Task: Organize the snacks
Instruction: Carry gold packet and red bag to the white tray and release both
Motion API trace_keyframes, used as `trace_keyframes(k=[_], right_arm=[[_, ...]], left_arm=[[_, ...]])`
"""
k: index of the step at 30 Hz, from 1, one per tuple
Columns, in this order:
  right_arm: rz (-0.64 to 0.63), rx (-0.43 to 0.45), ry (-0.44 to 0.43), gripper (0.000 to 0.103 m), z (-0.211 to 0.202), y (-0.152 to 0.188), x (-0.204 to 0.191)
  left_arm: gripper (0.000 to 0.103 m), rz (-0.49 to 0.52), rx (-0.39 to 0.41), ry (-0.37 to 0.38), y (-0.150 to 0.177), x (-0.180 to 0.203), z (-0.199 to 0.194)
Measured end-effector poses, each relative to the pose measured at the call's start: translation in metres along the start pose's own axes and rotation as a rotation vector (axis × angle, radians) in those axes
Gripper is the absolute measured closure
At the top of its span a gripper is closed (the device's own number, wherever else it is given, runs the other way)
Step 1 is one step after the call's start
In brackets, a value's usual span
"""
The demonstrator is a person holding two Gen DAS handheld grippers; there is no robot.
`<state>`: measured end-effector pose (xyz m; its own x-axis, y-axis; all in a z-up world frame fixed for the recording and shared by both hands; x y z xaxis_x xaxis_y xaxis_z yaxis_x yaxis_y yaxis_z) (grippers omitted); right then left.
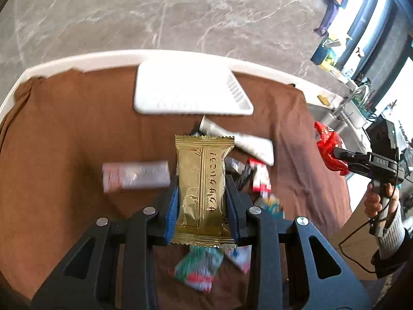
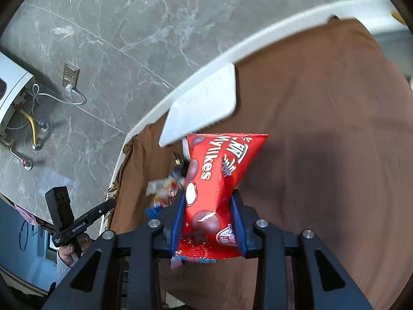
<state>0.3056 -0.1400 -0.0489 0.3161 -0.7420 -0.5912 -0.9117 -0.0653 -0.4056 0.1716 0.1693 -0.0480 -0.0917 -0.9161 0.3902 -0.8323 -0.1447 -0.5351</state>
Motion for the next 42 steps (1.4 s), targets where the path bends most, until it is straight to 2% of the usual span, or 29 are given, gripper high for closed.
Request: trace_keyframes(k=[4, 11, 16, 24, 29, 31, 33, 35, 42], right_arm=[[-0.023, 0.008, 0.008, 0.067, 0.018, -0.040, -0.016], [-0.058, -0.006, 0.038, 0.067, 0.072, -0.104, -0.038], [-0.064, -0.034, 0.065, 0.067, 0.121, -0.132, -0.043], [-0.052, -0.108, 0.144, 0.067, 0.197, -0.148, -0.029], [-0.097, -0.122, 0.248, 0.064, 0.227, -0.152, -0.016], [-0.124, -0.111, 0.291, 0.061, 0.231, -0.154, -0.013], [-0.157, -0.099, 0.312, 0.049, 0.232, -0.156, -0.012], [-0.185, -0.076, 0.331, 0.044, 0.228, -0.158, -0.013], [-0.265, -0.007, 0.337, 0.040, 0.201, -0.159, -0.030]], left_arm=[[0.073, -0.007, 0.009, 0.052, -0.048, -0.013, 0.015], [0.073, -0.024, -0.021, 0.037, -0.116, -0.060, 0.061], [0.073, -0.042, -0.049, 0.030, -0.149, -0.095, 0.102], [0.073, -0.040, -0.092, 0.006, -0.173, -0.131, 0.169], [0.073, -0.016, -0.109, -0.041, -0.176, -0.141, 0.202], [0.073, -0.017, -0.122, -0.063, -0.178, -0.148, 0.216], [0.072, -0.010, -0.133, -0.073, -0.179, -0.152, 0.224], [0.072, -0.001, -0.135, -0.078, -0.180, -0.153, 0.229], [0.071, -0.001, -0.069, -0.110, -0.187, -0.150, 0.217]])
Point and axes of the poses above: each gripper's, at about its wrist camera, not at the fingertips, and z roughly the way its jaws point, x to its right, y to its underside, the point moved 9 cm from there along z, roughly the way its jaws point, and after that the axes turned 7 degrees about y, right-handed, at the moved point
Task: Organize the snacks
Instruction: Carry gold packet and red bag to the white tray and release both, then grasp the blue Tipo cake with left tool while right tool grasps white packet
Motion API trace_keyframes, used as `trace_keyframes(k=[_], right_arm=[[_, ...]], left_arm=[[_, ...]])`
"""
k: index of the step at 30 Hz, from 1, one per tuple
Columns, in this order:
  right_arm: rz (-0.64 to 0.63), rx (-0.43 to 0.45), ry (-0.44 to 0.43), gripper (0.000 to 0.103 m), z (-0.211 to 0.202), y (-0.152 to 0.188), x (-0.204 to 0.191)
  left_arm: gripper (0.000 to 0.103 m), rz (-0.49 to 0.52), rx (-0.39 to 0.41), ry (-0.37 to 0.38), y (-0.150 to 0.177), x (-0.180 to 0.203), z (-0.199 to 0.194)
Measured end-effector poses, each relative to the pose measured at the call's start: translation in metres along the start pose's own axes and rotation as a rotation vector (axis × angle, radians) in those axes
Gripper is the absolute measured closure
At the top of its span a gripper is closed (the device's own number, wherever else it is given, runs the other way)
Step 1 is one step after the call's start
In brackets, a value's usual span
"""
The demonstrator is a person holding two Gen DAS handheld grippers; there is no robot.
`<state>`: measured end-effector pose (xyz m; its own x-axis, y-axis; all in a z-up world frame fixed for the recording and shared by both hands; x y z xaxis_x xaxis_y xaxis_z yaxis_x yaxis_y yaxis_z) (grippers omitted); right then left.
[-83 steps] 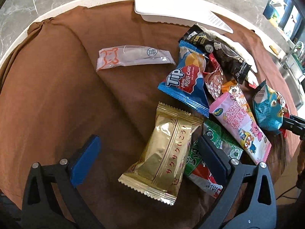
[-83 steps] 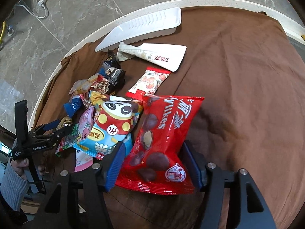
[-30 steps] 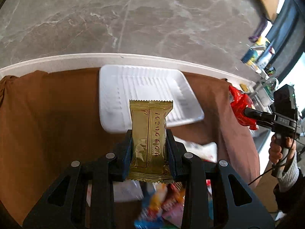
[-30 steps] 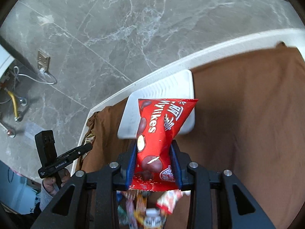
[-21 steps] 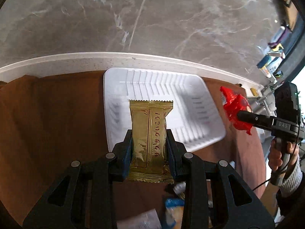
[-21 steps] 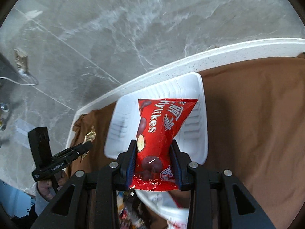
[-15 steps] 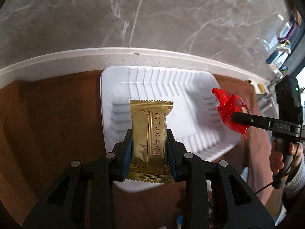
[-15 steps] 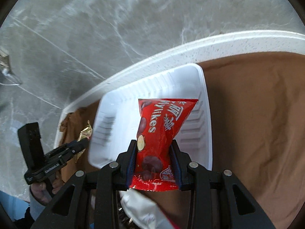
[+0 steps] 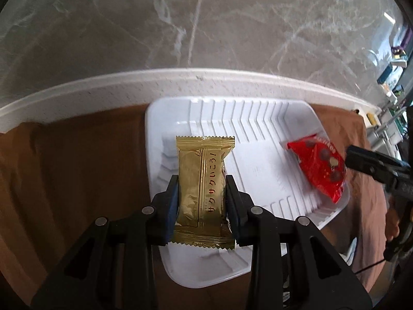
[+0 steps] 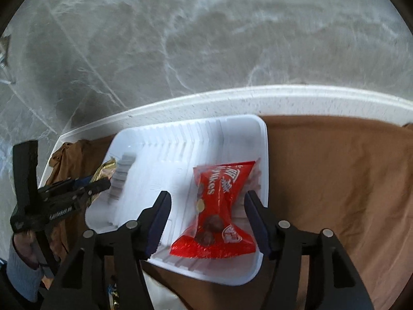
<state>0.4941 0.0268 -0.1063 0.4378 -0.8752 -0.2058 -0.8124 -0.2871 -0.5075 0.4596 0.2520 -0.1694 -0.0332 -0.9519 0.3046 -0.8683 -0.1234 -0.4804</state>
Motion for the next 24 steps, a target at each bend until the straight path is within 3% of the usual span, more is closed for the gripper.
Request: trace_keyframes(k=[4, 13, 20, 24], right_arm=[[-0.039, 0.026, -0.001, 0.040, -0.017, 0.007, -0.010], [-0.061, 0.061, -0.023, 0.040, -0.054, 0.027, -0.023], [-0.129, 0.064, -0.015, 0.038, -0.081, 0.065, -0.029], [-0.164, 0.041, -0.037, 0.037, -0.084, 0.096, -0.029]], left_arm=[[0.056, 0.003, 0.048, 0.001, -0.004, 0.006, -0.016], [0.056, 0.061, 0.072, 0.003, 0.000, 0.023, -0.052], [0.055, 0.110, 0.039, 0.062, 0.046, 0.048, -0.085], [0.055, 0.149, -0.033, 0.077, 0.092, 0.062, -0.096]])
Point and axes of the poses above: each gripper's, at about its wrist camera, not at the fingertips, and z roughly the way its jaws point, x to its right, y to its underside, the point moved 9 cm from there along z, roughly the way its jaws point, and after that the axes turned 7 degrees about y, right-handed, at the moved point
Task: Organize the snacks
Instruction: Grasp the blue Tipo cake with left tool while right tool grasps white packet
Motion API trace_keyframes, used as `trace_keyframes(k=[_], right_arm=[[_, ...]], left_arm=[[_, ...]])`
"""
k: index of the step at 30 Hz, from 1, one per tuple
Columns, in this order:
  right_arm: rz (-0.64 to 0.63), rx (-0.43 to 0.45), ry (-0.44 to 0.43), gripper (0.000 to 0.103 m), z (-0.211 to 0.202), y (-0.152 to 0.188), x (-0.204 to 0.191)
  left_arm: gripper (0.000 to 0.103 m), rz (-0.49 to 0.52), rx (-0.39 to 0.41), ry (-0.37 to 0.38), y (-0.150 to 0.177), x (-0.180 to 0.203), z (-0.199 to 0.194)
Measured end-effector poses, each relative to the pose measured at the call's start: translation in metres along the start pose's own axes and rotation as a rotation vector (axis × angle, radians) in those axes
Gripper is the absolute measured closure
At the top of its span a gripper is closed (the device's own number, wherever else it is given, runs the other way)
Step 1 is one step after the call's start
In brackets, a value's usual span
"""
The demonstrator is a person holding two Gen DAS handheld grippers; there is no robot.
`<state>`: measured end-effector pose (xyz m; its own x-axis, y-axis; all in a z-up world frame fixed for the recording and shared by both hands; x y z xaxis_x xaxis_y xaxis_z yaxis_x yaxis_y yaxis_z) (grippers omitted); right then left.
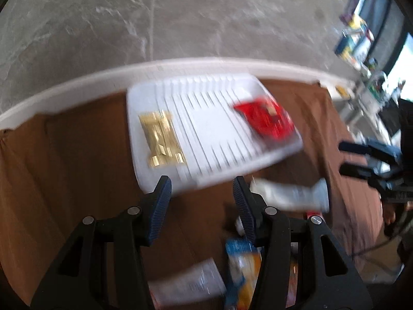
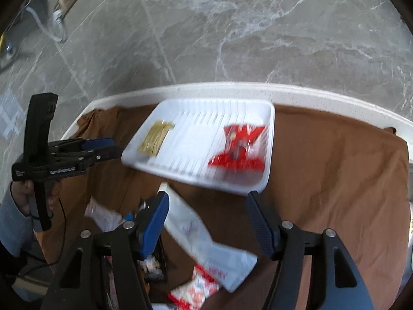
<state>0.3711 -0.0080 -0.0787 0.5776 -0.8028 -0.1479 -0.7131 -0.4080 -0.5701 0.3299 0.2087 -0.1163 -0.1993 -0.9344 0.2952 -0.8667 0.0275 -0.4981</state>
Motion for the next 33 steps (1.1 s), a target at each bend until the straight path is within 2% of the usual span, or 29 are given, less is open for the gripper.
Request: trace_keyframes(k=[6, 11, 19, 25, 32, 33], right_arm=[[-0.056, -0.022, -0.029, 0.037, -0.002, 0.033, -0.005], [-0.098, -0.031, -0.036, 0.037, 0.002, 0.046, -0.008], [-0.188, -0.036, -0.017, 0.035, 0.010, 0.044, -0.014], [-0.298, -0.067, 0.019, 0.034, 0.033, 0.041, -0.019], [-0.414, -0.120, 0.030, 0.034, 0.061, 0.039, -0.026], [-0.422, -0.126, 0.018, 0.034, 0.064, 0.039, -0.027]], left_arm=[[0.055, 0.034, -0.157, 0.027, 0.070, 0.033, -0.007], [0.055, 0.036, -0.219, 0.012, 0.108, 0.050, -0.010], [0.055, 0.049, -0.272, -0.013, 0.123, 0.051, 0.004], [0.055, 0.066, -0.302, -0.028, 0.123, 0.050, 0.022], [0.056, 0.025, -0.289, 0.013, 0.124, 0.045, 0.032], [0.061, 0.028, -0.288, 0.016, 0.124, 0.045, 0.032]])
Point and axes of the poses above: each gripper's, at about its wrist camera, not at the fingertips, and z roughly the way its jaws point, x to its right, y to its underside, the point moved 9 cm from there along z, roughly the way its jaws point, and after that the axes turned 7 degrees about y, right-handed, at the moved point
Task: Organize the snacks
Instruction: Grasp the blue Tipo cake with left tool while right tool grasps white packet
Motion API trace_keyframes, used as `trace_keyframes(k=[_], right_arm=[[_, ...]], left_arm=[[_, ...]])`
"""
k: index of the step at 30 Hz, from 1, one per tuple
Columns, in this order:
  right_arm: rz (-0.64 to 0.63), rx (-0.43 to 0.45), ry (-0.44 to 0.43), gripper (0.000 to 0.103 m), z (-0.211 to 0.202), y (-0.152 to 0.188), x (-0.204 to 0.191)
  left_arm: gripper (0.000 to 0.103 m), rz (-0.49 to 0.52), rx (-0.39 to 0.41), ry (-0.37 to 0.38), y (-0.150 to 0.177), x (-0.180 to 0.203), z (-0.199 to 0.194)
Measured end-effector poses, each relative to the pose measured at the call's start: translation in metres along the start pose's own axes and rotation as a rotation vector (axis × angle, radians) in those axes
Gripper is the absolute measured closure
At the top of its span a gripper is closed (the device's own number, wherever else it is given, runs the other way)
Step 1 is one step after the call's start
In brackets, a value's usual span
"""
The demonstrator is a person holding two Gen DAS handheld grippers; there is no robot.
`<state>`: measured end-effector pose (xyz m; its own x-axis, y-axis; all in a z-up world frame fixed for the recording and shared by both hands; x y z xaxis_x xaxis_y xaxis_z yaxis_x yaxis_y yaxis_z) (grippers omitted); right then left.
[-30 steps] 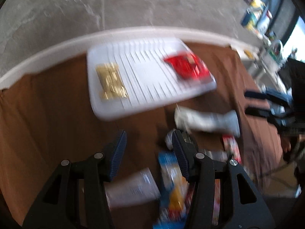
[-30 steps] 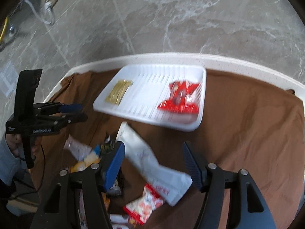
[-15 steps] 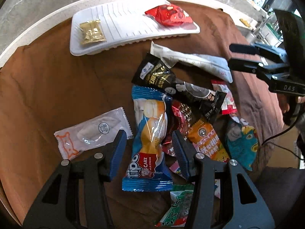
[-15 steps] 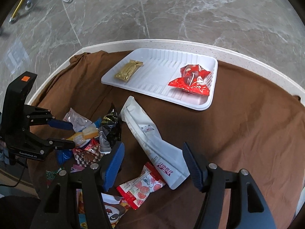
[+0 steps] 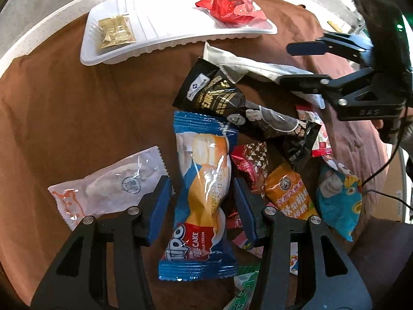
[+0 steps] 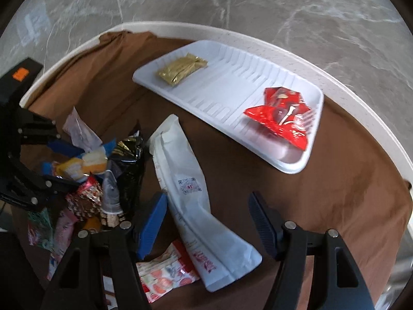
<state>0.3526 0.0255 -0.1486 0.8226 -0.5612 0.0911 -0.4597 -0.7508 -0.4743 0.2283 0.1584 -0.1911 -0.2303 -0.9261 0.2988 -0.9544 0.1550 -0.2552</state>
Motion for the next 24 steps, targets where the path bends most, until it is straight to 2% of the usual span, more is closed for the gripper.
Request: trace_keyframes(k=[2, 4, 5, 8, 17, 24], right_arm=[[-0.023, -0.021, -0.019, 0.035, 0.007, 0.000, -0.003], [-0.048, -0.046, -0.019, 0.049, 0.016, 0.003, -0.006], [-0.056, -0.059, -0.031, 0.065, 0.019, 0.005, -0.008], [-0.055, -0.057, -0.061, 0.072, 0.021, 0.006, -0.012], [0.068, -0.017, -0.179, 0.074, -0.008, 0.004, -0.003], [0.196, -0.007, -0.291, 0.074, -0.029, 0.005, 0.004]], left_arm=[[0.064, 0.005, -0.003, 0.000, 0.000, 0.000, 0.002], [0.068, 0.007, 0.001, -0.002, -0.002, 0.001, 0.004], [0.070, 0.004, 0.005, -0.006, -0.003, 0.000, 0.004], [0.075, -0.013, 0.016, 0.001, -0.004, -0.001, 0.003], [0.076, -0.077, 0.052, 0.047, 0.002, -0.007, -0.011], [0.076, -0.121, 0.108, 0.097, 0.005, -0.008, -0.045]])
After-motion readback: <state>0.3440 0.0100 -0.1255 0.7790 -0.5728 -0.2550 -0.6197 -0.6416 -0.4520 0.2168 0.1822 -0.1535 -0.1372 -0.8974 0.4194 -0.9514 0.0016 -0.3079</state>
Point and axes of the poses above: each gripper's, at about its wrist camera, not at the fingertips, and z roughly the way its jaws point, x to its right, y to its underside, the point moved 9 cm from there along z, roughly the way its jaws point, and after that the axes turned 7 degrees about y, right-handed, at the moved point
